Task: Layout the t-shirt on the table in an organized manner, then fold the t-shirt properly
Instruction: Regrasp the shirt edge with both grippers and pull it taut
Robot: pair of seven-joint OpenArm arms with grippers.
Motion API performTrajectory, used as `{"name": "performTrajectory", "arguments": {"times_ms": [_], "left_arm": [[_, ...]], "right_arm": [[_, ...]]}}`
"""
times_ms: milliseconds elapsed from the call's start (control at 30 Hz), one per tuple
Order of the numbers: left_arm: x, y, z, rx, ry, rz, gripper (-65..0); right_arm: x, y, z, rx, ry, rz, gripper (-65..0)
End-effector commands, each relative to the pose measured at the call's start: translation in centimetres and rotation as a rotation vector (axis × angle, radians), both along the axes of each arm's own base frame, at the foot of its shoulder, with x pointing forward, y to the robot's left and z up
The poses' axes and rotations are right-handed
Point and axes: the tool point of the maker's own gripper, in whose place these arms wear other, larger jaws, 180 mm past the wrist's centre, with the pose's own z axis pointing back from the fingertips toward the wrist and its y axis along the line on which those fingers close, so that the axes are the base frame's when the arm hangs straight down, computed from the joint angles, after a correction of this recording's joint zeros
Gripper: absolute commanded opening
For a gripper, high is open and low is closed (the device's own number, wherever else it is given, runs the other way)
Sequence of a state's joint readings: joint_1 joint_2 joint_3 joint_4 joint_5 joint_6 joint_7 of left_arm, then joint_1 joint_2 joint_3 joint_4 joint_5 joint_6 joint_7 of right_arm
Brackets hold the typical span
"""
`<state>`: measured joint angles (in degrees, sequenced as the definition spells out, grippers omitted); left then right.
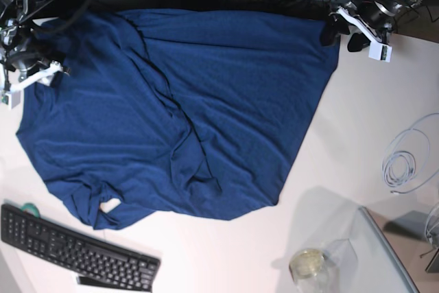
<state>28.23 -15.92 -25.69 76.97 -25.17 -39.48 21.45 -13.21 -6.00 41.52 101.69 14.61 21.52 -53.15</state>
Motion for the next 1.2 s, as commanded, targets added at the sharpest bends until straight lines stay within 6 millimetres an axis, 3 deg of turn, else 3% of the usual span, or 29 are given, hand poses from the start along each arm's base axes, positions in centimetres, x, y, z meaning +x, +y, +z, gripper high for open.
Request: {"name": "performTrajectory", "arguments": {"times_ms": [0,233,533,633,733,833,1033,1167], "left_arm": [[0.3,0.6,0.5,0.001,-0.023,0.002,-19.4],[0.7,0.5,-0.7,-0.023,-0.003,0.026,-19.4],[0.7,0.4,-1.1,-0.034,0.009,0.035,-19.6],[0.8,-0.3,-1.2,-0.048,0.004,0.039,-19.6],[0.7,-0.7,-1.3,-0.057,0.005,0.045,-19.6],[0.7,-0.8,-1.4,-0.060,0.005,0.044,-20.7],[0.5,-0.8,-1.6,-0.062,0.012,0.047,-37.4],[0.5,-0.8,-1.6,-0.062,0.012,0.047,-38.7]], "right_arm": [[0.9,-0.5,1.1,-0.021,-0.046,0.005,-33.5],[1.0,-0.6,1.2,-0.023,-0.050,-0.001,-33.5],[-2.0,-7.2,1.8,-0.083,-0.040,-0.205,-33.5],[-3.2,-8.2,-0.4,-0.053,0.030,-0.212,-33.5],[-3.8,-7.8,-2.5,-0.001,0.073,-0.218,-33.5],[-4.1,-7.5,-3.3,0.021,0.092,-0.219,-33.5],[-4.0,-7.1,-3.5,0.032,0.094,-0.210,-33.5],[-3.9,-6.2,-5.0,0.081,0.116,-0.215,-33.5]]}}
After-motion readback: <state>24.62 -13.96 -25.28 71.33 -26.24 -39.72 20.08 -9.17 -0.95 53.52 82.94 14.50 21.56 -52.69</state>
